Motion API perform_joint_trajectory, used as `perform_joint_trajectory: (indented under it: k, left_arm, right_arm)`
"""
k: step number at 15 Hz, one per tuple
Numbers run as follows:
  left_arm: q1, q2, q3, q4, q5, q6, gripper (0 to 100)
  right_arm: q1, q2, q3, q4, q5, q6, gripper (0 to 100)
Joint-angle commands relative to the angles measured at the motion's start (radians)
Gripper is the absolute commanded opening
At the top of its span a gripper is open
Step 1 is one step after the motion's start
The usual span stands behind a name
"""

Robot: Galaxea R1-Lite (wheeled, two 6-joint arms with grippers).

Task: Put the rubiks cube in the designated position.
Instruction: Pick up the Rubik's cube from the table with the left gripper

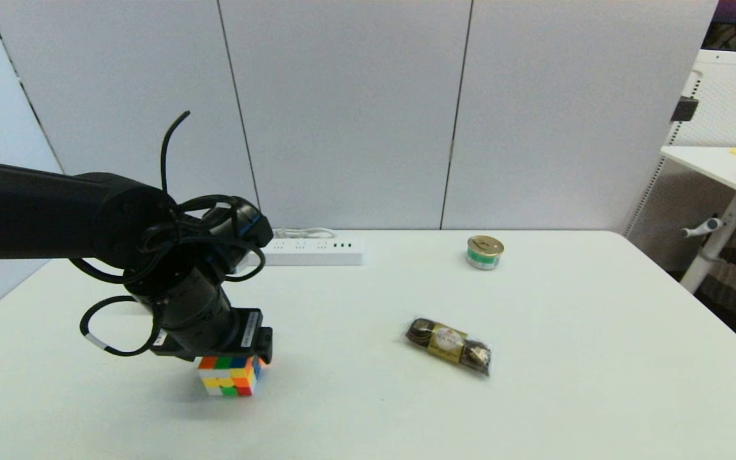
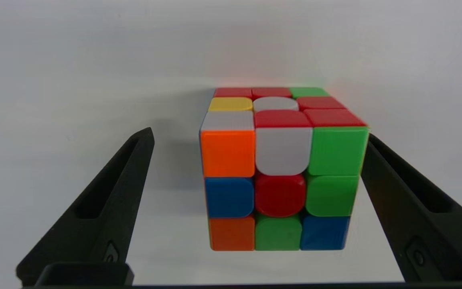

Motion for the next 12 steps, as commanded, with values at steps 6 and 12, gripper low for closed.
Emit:
perform_joint_trajectory:
  k: [6,12]
  left_arm:
    - [-0.003,0.009,0.017,-0.011,-0.003,-0.005,100]
    - [-0.011,0.007,0.016,-0.013,-0.007,-0.003,0]
  right_arm:
    - [0.000,0.001,0.000,0.000,0.000,0.000,100]
    - [0.000,0.001,0.000,0.000,0.000,0.000,100]
